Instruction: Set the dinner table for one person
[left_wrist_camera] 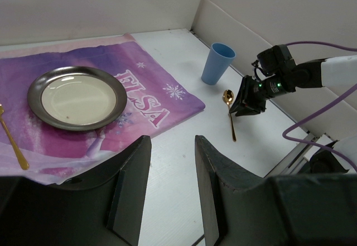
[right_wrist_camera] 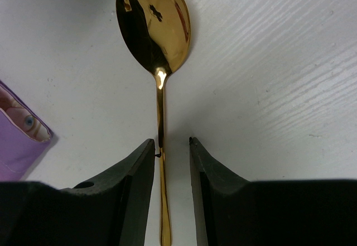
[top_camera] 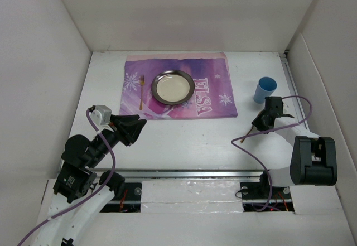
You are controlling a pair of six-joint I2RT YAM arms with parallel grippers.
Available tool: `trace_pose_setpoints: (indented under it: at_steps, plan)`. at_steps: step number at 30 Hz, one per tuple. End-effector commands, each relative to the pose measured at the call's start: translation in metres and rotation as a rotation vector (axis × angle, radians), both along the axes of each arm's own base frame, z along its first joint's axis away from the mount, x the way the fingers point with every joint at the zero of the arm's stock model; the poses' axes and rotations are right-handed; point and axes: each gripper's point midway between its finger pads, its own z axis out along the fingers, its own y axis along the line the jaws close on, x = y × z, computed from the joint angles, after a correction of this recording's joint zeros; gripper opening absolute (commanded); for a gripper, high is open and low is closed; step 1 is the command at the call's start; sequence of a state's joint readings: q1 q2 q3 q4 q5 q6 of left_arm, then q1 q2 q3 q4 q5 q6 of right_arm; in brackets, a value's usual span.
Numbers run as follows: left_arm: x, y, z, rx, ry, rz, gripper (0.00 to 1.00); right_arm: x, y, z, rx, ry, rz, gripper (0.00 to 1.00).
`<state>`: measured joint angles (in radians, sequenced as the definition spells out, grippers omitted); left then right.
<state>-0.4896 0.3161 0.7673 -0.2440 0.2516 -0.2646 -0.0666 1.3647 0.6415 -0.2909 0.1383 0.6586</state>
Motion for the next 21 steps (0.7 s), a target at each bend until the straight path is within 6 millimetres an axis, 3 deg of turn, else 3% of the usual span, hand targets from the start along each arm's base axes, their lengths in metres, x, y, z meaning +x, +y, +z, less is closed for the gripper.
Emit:
trace_pose_setpoints:
  at_steps: [1,6,13,15,21]
  plan:
    - [0.0,0.003,0.008,-0.008,-0.037,0.018,0.34,0.009,-0.004,0.006,-0.011,0.004,0.006,0.36]
    - [-0.002,0.006,0.009,-0.01,-0.041,0.027,0.34,-0.002,-0.009,-0.01,-0.038,0.128,0.009,0.21]
    - [-0.002,0.01,0.01,-0.015,-0.047,0.044,0.34,-0.008,-0.008,-0.006,-0.016,0.178,0.004,0.08]
    - [-0.002,0.01,0.011,-0.018,-0.05,0.047,0.34,-0.012,-0.001,-0.004,0.016,0.197,0.026,0.0]
    - [0.001,0.01,0.007,-0.011,-0.038,0.055,0.34,-0.026,0.048,0.013,0.038,0.132,0.144,0.0]
